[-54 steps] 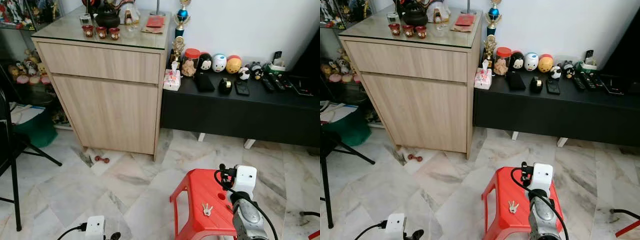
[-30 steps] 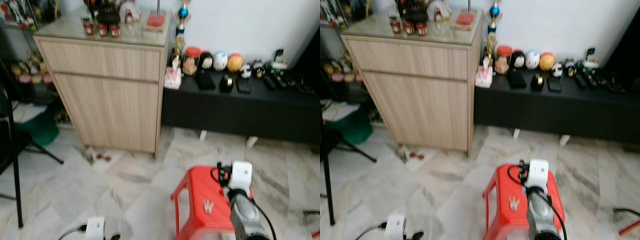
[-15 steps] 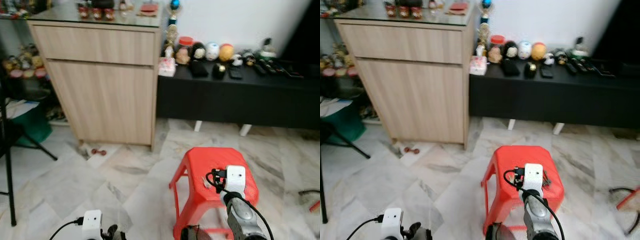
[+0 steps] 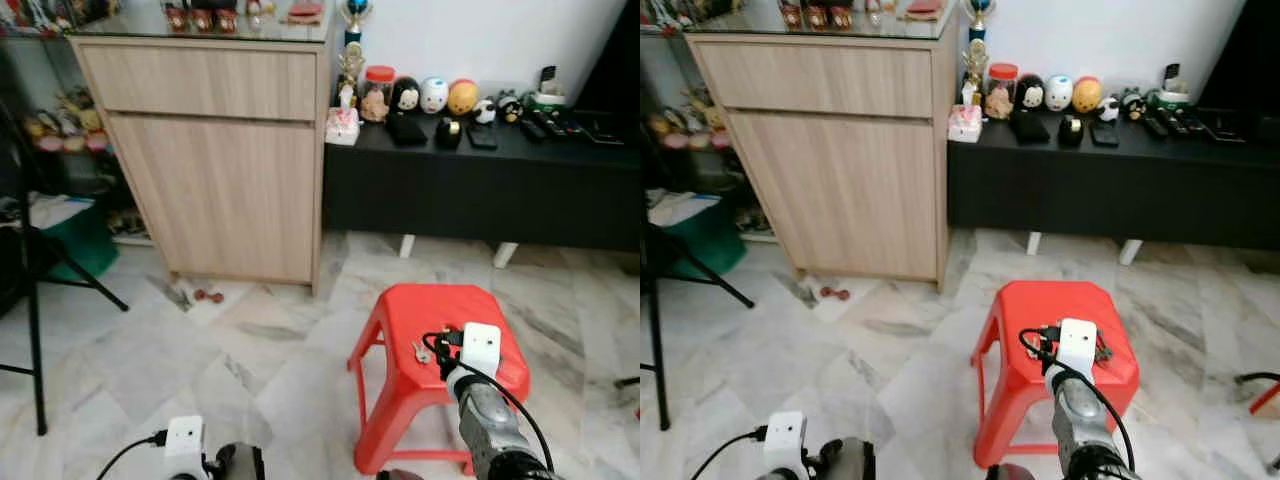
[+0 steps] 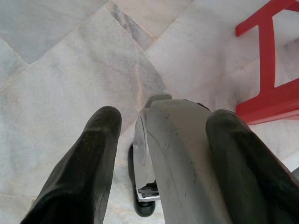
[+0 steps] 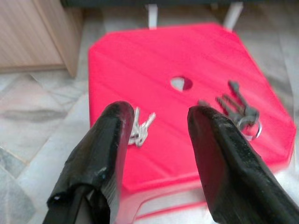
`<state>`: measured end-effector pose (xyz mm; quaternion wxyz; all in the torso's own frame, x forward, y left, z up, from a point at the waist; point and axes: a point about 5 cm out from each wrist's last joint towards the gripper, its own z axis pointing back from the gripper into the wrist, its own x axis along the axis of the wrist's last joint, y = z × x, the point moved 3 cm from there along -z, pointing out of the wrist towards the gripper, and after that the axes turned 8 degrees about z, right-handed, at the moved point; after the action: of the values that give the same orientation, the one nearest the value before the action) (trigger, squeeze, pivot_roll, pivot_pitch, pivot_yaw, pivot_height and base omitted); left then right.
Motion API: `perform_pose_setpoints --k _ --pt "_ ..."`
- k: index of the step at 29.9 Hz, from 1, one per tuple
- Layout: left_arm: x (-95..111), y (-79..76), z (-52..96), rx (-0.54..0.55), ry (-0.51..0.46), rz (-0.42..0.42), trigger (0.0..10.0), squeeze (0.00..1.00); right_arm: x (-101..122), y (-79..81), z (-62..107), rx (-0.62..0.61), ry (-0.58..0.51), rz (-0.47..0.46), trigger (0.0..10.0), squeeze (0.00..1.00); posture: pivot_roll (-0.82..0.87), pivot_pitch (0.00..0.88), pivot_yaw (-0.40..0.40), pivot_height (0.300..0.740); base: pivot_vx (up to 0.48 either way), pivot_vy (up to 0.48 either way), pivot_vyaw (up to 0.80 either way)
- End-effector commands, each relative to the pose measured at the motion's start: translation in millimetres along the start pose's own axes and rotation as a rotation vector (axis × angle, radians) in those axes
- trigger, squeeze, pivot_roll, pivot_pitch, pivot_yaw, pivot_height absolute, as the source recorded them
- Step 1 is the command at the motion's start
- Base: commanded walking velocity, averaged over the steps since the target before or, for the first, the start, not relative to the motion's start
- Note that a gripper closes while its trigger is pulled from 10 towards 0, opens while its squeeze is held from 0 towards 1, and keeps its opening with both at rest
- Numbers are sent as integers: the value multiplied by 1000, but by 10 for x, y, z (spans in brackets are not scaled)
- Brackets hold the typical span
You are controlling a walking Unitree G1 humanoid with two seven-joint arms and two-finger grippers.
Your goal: Hang keys on a hook
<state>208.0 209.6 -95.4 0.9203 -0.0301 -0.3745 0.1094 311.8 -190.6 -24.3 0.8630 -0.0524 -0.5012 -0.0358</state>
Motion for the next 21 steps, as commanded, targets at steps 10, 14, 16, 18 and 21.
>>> perform_pose_setpoints --k 10,14,16,18,21 --pt "-304 -40 63 -10 105 -1 10000 0 35 74 -37 16 44 -36 10000 0 53 29 -99 631 0 0 0" --pt "-314 -40 67 -11 106 -2 10000 0 63 81 -37 18 21 -25 10000 0 53 32 -100 631 0 0 0" --pt "-315 -42 68 -12 106 -2 10000 0 57 75 -36 15 26 -23 10000 0 52 33 -100 627 0 0 0" --pt "-315 -44 67 -14 106 -3 10000 0 59 75 -33 19 17 -25 10000 0 50 33 -99 612 0 0 0" --pt "-317 -46 68 -14 107 -3 10000 0 57 69 -29 17 11 -17 10000 0 50 33 -99 592 0 0 0"
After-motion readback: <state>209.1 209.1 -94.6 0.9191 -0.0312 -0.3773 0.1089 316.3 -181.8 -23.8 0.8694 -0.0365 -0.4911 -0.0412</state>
